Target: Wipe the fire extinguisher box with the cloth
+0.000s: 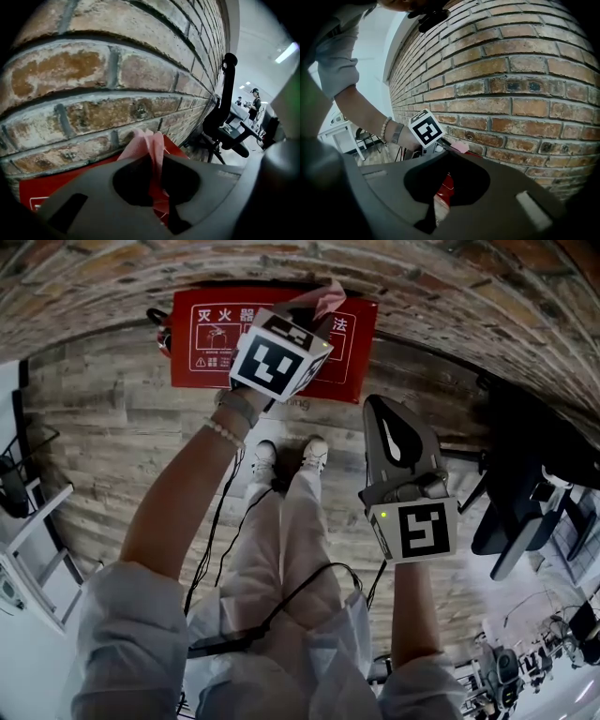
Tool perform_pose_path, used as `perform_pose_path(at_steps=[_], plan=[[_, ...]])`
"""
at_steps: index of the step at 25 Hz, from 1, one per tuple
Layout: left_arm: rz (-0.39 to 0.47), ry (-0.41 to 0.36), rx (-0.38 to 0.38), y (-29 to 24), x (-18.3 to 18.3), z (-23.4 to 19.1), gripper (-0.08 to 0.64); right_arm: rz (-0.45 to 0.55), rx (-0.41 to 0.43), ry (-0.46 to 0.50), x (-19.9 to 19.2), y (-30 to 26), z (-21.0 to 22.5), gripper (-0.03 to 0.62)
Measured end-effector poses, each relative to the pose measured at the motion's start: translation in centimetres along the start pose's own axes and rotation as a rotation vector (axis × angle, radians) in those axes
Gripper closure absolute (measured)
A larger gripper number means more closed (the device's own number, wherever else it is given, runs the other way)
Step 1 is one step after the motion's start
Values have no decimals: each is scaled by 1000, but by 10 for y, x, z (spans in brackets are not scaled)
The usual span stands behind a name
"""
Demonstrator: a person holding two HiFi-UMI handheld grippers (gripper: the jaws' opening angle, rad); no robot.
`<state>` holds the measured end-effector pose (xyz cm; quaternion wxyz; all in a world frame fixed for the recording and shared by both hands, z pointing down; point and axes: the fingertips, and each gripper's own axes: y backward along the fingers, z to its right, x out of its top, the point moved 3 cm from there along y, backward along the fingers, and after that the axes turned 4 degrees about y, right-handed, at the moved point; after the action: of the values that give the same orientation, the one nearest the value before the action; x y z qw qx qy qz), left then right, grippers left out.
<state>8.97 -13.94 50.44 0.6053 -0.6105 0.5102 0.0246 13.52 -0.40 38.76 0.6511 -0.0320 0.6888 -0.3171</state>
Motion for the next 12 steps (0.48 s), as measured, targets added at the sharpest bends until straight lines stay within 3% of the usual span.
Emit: perform_pose_path(at_steps=[12], plan=[[-57, -73, -87, -39, 9, 52, 549, -2, -19, -28, -14, 13, 14, 584]])
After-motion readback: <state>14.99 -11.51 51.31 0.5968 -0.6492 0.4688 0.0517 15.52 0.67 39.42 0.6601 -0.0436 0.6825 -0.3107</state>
